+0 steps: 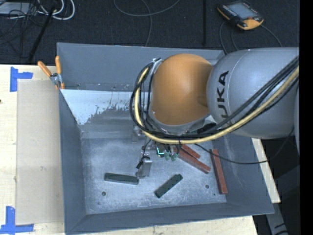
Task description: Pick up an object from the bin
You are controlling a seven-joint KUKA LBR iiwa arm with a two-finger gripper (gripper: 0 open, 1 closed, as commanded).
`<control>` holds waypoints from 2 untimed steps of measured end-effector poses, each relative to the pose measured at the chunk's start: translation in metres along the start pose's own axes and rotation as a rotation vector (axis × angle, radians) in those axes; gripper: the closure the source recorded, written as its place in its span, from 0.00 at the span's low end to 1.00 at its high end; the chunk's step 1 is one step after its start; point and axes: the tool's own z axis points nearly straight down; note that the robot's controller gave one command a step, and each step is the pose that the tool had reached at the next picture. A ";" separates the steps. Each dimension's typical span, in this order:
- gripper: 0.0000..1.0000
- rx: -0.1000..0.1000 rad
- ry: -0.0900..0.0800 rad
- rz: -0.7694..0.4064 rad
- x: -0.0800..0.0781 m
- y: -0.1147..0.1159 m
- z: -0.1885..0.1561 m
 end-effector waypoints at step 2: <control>0.00 -0.002 -0.013 -0.004 0.016 0.011 0.047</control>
Offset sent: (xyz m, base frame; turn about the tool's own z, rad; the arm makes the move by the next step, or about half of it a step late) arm -0.0467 0.0285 -0.1308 -0.0122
